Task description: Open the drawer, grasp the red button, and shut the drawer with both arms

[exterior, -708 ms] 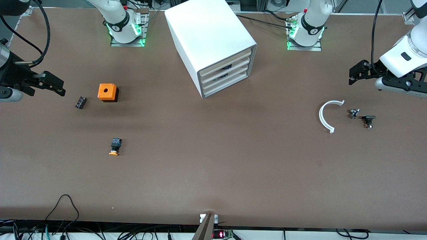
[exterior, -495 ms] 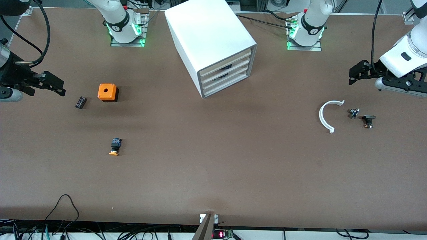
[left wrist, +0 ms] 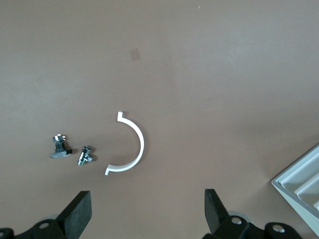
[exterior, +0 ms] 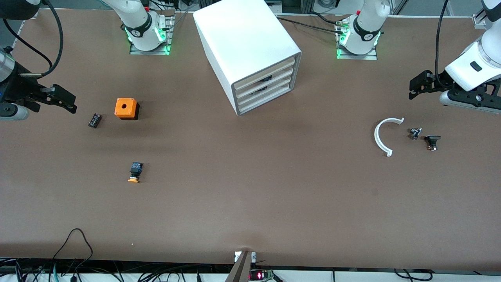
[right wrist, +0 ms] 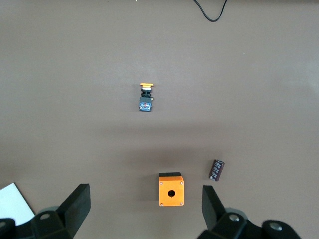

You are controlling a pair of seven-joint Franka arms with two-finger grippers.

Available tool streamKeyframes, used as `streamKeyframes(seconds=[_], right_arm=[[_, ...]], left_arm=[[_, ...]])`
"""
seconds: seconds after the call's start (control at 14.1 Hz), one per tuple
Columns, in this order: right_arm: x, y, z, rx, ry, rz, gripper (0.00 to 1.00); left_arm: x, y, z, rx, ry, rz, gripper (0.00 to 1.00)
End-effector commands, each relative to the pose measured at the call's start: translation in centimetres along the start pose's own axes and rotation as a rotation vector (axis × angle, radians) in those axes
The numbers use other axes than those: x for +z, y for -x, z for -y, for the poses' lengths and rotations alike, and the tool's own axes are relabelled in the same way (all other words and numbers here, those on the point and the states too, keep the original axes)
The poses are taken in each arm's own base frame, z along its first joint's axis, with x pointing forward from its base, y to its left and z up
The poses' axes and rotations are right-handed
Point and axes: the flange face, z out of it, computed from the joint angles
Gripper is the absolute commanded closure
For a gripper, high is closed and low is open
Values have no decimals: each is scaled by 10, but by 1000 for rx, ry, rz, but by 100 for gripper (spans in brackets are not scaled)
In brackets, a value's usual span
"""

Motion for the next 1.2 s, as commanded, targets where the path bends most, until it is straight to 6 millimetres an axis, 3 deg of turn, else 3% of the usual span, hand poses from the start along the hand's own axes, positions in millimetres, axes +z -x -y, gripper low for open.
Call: streamKeyframes(seconds=[0.0, 0.21, 0.35, 0.5, 0.78, 0.99, 1.13], right_arm=[[1, 1, 5, 16, 22, 10, 1], [20, -1, 8, 12, 27, 40, 1], [39, -7, 9, -5, 32, 74, 1], [47, -10, 10, -11, 29, 85, 1], [71, -25, 41, 86, -37, 76, 1], [84, -31, 61, 219, -92, 92, 1], [85, -33, 78, 301, -110, 80, 1]], left_arm=[[-9, 3, -24, 33, 26, 51, 0], [14, 17, -49, 74, 192, 250, 0], [39, 15, -73, 125, 221, 366, 0], [57, 4, -85, 130, 363, 390, 0], [107, -22, -111, 244, 631, 420, 0], [131, -36, -130, 311, 768, 373, 0], [180, -30, -144, 299, 884, 318, 0]])
